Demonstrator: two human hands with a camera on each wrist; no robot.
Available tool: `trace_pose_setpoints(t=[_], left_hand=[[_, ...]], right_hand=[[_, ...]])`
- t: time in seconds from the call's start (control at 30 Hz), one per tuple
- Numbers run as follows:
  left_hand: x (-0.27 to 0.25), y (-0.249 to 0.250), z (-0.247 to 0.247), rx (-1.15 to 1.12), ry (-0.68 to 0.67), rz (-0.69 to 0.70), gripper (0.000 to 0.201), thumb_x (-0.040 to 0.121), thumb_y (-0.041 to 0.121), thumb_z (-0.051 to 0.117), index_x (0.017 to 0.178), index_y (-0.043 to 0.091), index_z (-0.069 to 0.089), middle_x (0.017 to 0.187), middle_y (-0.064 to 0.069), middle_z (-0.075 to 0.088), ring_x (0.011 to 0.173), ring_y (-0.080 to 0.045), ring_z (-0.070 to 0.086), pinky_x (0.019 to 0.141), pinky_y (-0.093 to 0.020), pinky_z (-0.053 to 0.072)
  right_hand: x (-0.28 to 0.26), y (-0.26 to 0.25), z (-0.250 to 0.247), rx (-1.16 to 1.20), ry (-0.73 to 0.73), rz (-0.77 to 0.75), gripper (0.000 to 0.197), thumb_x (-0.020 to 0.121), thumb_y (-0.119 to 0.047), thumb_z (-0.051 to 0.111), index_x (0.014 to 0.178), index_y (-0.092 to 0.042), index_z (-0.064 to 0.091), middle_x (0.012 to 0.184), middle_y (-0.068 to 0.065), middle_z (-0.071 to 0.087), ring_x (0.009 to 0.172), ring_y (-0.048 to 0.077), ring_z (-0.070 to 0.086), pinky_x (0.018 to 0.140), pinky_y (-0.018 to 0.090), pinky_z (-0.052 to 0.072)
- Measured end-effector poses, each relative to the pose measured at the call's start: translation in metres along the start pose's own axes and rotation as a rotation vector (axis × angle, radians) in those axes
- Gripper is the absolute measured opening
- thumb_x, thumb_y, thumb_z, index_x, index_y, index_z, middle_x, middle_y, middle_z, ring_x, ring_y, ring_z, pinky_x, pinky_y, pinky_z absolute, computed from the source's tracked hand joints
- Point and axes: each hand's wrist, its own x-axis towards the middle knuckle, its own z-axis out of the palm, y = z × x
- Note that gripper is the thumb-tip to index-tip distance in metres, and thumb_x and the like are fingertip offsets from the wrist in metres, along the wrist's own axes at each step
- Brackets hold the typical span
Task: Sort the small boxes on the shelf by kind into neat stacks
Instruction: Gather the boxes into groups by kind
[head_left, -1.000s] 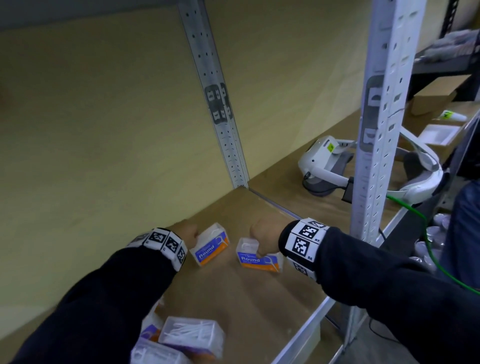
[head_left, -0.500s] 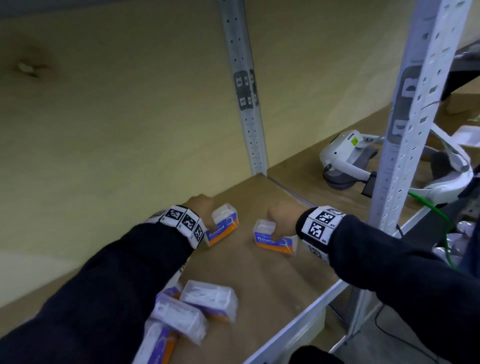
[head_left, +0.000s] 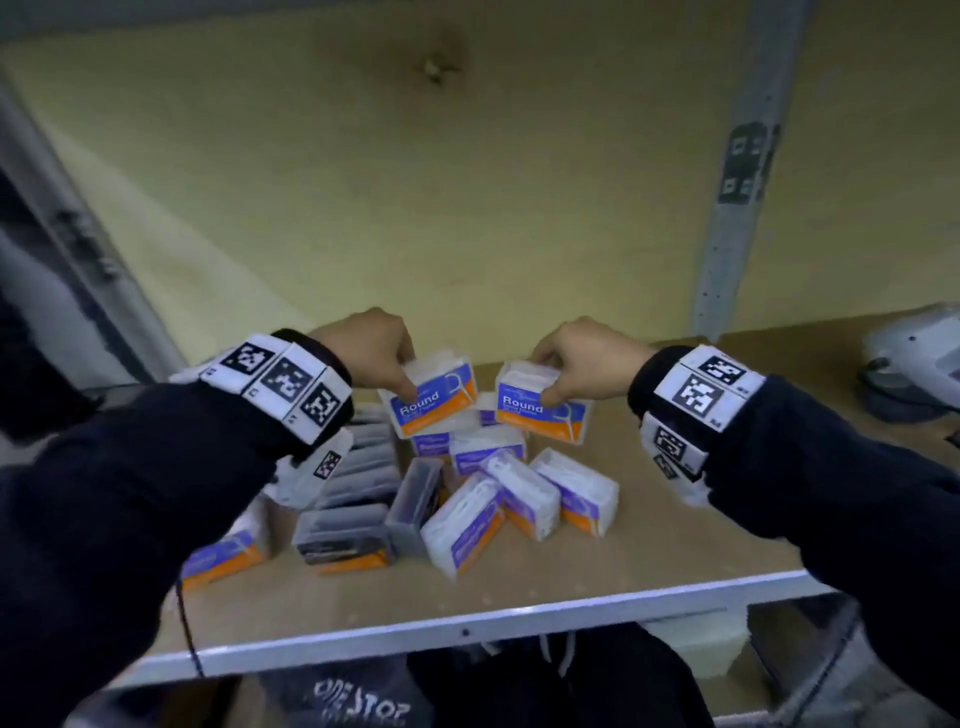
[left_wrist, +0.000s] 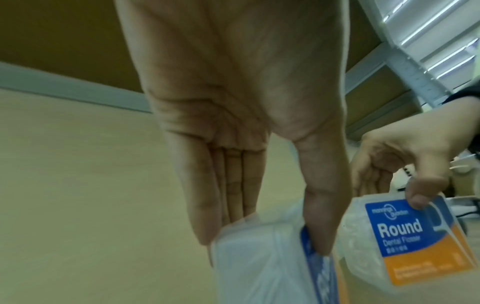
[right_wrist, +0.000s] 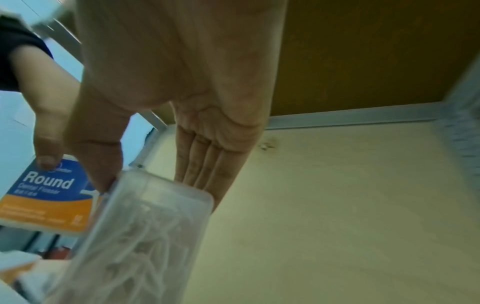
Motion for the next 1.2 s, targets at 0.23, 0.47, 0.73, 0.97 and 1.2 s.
trace_pose_setpoints(t=[0.23, 0.47, 0.73, 0.97, 1.2], left_hand=[[-0.075, -0.107, 0.003, 0.021, 0.036, -0.271, 0.032, 0.072, 0.026, 0.076, 0.097, 0.007, 0.073, 0.08, -0.006, 0.064, 0.078, -0.023, 0.059, 0.071, -0.03, 0.049], [-0.092, -0.18, 0.017, -0.005, 0.037, -0.459, 0.038, 0.073, 0.031, 0.076, 0.094, 0.0, 0.072, 0.087, -0.013, 0.069, 0.079, -0.025, 0.061, 0.068, -0.032, 0.048], [-0.058, -0.227, 0.042, -0.049, 0.029, -0.583, 0.046, 0.077, 0.027, 0.073, 0.112, -0.002, 0.065, 0.091, -0.008, 0.052, 0.094, -0.028, 0.062, 0.077, -0.031, 0.051], [-0.02, -0.254, 0.068, -0.025, -0.037, -0.569, 0.048, 0.083, 0.021, 0.068, 0.124, -0.001, 0.057, 0.123, -0.017, 0.06, 0.112, -0.031, 0.06, 0.089, -0.031, 0.05], [0.007, -0.28, 0.096, 0.019, -0.105, -0.521, 0.046, 0.084, 0.02, 0.067, 0.125, 0.001, 0.058, 0.127, -0.015, 0.058, 0.117, -0.03, 0.057, 0.092, -0.032, 0.049]], right_hand=[[0.046, -0.097, 0.013, 0.056, 0.012, -0.214, 0.039, 0.076, -0.021, 0.072, 0.112, -0.005, 0.066, 0.11, 0.015, 0.068, 0.098, 0.029, 0.063, 0.075, 0.03, 0.046], [0.088, -0.162, 0.026, 0.116, 0.0, -0.289, 0.041, 0.081, -0.019, 0.068, 0.119, -0.005, 0.061, 0.119, 0.013, 0.065, 0.1, 0.025, 0.062, 0.079, 0.031, 0.048], [0.158, -0.222, 0.054, 0.105, -0.013, -0.254, 0.039, 0.087, -0.022, 0.062, 0.119, 0.0, 0.056, 0.119, 0.016, 0.062, 0.104, 0.029, 0.06, 0.071, 0.027, 0.038], [0.21, -0.247, 0.09, -0.035, -0.101, -0.222, 0.036, 0.089, -0.016, 0.061, 0.119, 0.003, 0.055, 0.122, 0.018, 0.061, 0.093, 0.028, 0.058, 0.057, 0.026, 0.04], [0.244, -0.243, 0.118, -0.171, -0.298, -0.157, 0.027, 0.079, -0.011, 0.069, 0.101, -0.001, 0.058, 0.085, 0.01, 0.055, 0.079, 0.027, 0.055, 0.056, 0.023, 0.041]])
